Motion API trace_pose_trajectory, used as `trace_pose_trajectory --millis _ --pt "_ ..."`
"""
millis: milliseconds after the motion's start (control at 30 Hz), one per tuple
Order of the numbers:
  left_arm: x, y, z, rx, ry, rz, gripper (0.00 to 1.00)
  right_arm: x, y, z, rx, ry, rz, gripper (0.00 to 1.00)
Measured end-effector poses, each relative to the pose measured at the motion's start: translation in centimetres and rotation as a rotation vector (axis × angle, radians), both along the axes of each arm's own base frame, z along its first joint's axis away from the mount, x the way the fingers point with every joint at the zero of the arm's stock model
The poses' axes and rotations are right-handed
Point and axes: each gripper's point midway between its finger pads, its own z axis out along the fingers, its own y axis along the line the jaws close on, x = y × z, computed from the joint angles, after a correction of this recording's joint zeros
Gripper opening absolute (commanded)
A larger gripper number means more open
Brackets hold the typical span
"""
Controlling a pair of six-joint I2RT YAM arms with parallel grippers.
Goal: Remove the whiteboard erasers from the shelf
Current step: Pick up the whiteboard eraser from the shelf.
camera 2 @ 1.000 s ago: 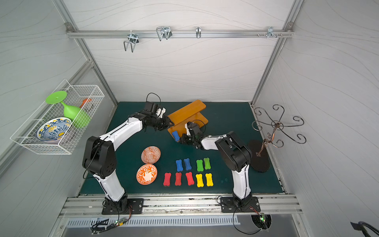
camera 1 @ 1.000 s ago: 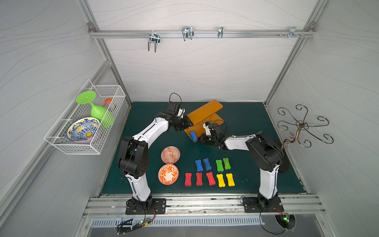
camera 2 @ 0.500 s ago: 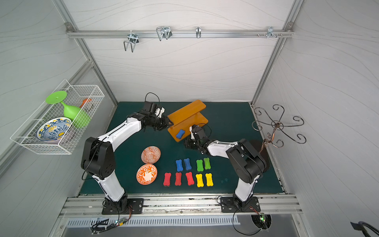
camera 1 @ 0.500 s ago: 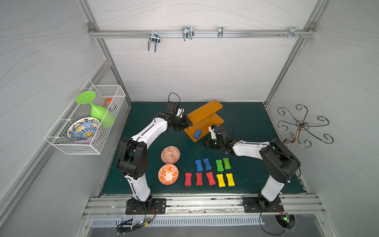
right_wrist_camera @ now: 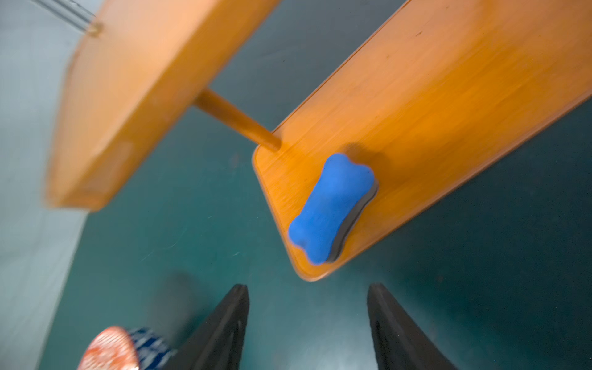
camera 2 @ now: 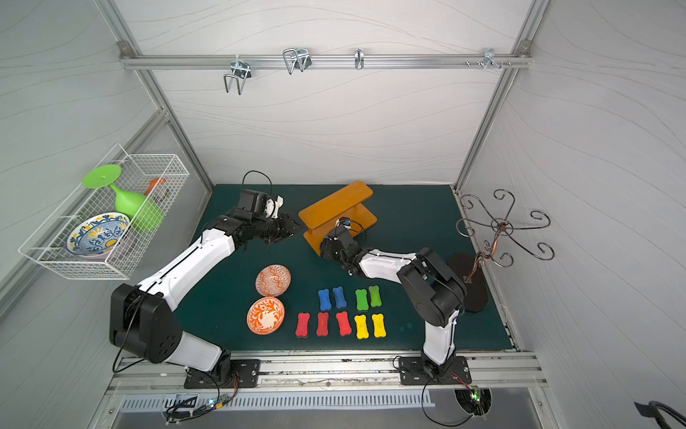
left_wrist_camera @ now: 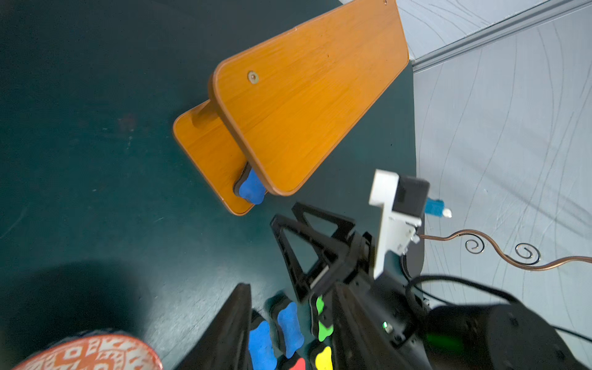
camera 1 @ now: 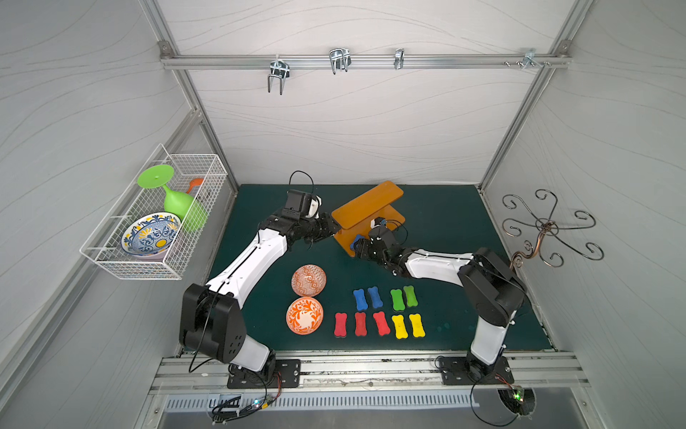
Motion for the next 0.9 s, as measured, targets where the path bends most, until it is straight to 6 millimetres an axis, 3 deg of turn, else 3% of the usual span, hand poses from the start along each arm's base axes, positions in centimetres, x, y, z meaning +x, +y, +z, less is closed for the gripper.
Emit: trace_pose_trajectory --millis 167,400,600,900 --pt "-2.7 1.5 -1.8 0.010 0.031 0.017 0.49 1.3 -0.2 -1.6 -0.071 -0.019 -0.035 0.77" --pt "-4.4 2.7 -4.5 0.016 0.098 0.033 0.50 2.1 1.4 -1.5 -0.110 -0.069 -0.028 0.83" --pt "-4.4 3.0 -3.7 -0.004 0.072 0.037 0.50 2.6 2.7 -1.7 -0.146 -0.090 -0.020 0.84" --pt "-4.4 3.0 -2.7 -0.019 0.032 0.033 0.50 3.3 2.2 -2.0 -0.207 -0.112 -0.050 0.83"
